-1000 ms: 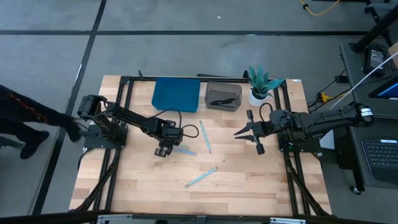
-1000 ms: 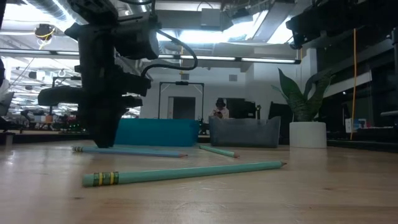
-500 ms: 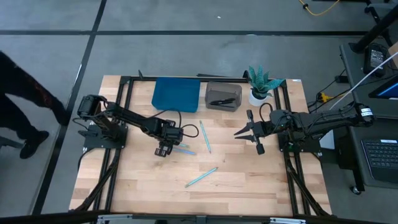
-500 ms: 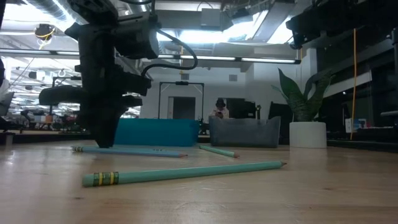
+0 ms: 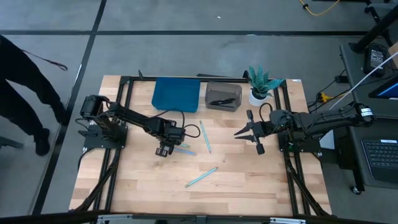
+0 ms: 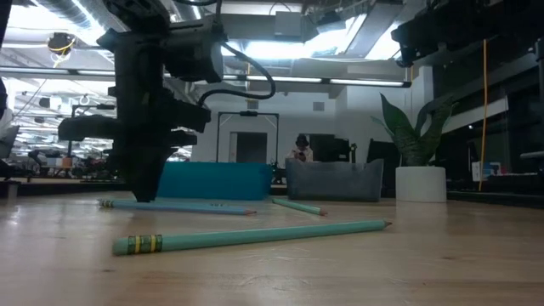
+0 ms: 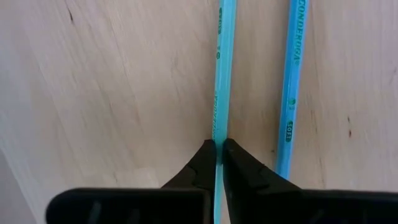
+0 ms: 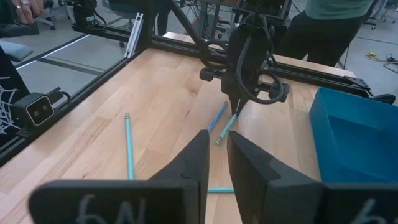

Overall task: Sort pens & pencils
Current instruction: Put the light green pencil into the blue bin

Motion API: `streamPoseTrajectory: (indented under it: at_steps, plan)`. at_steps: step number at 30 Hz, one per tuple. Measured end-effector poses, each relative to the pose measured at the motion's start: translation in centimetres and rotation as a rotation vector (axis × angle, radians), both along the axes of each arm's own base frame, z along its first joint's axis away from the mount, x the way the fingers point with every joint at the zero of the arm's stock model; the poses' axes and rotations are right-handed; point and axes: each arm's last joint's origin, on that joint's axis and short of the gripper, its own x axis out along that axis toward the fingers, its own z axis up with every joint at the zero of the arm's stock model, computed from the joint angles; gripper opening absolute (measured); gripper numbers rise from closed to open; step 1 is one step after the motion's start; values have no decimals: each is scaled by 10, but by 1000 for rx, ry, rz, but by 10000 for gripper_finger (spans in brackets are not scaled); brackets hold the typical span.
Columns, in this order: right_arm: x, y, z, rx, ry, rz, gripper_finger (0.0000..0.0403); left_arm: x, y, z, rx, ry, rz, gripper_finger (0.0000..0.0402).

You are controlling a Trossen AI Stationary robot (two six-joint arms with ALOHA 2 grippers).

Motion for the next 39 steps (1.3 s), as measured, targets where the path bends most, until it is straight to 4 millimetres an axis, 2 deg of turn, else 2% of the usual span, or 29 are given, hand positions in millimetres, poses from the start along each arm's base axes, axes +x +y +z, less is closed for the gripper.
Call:
streamPoseTrajectory:
  at_steps: [13, 22, 27, 34, 39]
  plan:
    - [6, 1, -7, -4, 41, 0, 60, -1, 0, 4, 2, 31, -1, 11]
    - [7, 1, -8, -6, 48, 0, 60, 16, -1, 39, 9, 17, -1, 11]
    - [7, 1, -8, -6, 48, 0, 60, 19, 3, 55, 71, 32, 19, 11]
    - [7, 1, -8, -7, 50, 0, 60, 23, 12, 70, 97, 44, 50, 11]
    - [7, 1, -9, -7, 57, 1, 60, 20, 20, 73, 127, 75, 75, 11]
